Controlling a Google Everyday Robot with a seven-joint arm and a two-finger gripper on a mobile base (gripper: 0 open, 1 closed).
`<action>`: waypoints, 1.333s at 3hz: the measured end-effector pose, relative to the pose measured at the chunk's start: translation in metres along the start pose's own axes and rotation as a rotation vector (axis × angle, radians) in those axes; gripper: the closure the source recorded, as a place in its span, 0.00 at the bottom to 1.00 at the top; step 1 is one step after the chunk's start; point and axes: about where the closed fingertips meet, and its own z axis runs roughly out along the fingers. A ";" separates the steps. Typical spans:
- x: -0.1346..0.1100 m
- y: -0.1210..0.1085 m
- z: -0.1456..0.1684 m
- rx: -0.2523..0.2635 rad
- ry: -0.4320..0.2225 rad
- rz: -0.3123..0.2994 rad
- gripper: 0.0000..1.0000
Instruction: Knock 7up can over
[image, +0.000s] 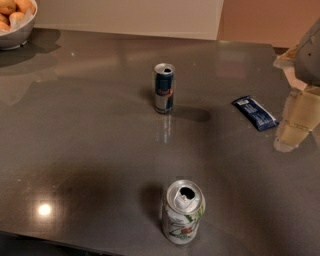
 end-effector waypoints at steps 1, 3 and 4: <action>0.000 0.000 0.000 0.000 0.000 0.000 0.00; -0.022 0.030 0.005 -0.078 -0.159 -0.071 0.00; -0.048 0.059 0.013 -0.134 -0.296 -0.164 0.00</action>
Offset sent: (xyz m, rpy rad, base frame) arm -0.0189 0.0240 -0.0104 0.1645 0.0630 0.1071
